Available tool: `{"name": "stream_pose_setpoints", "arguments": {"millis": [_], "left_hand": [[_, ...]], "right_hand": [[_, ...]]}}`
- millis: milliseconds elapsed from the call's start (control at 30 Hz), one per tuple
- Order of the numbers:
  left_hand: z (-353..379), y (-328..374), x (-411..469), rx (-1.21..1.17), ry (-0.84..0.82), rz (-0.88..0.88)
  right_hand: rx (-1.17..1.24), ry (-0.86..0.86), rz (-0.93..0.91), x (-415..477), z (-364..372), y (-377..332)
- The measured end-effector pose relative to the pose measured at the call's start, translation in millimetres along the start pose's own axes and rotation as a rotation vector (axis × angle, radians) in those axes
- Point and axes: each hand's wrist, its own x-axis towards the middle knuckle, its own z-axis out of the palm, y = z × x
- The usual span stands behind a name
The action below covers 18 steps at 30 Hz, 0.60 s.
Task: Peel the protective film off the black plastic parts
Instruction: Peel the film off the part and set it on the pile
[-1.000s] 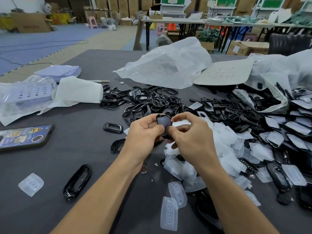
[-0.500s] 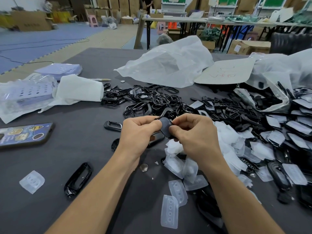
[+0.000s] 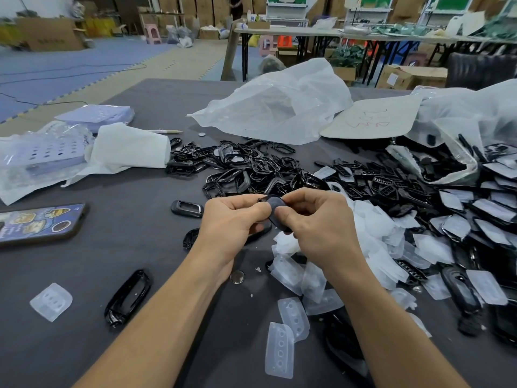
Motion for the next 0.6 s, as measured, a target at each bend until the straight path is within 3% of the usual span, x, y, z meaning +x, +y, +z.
{"name": "stream_pose_setpoints", "arguments": {"millis": [333, 600], "left_hand": [[-2.6, -2.5, -0.7, 0.056, -0.102, -0.027], [-2.2, -3.5, 1.6, 0.04, -0.013, -0.082]], "right_hand": [[0.032, 0.018, 0.024, 0.6, -1.3, 0.7], [0.001, 0.014, 0.037, 0.4, -0.2, -0.7]]}}
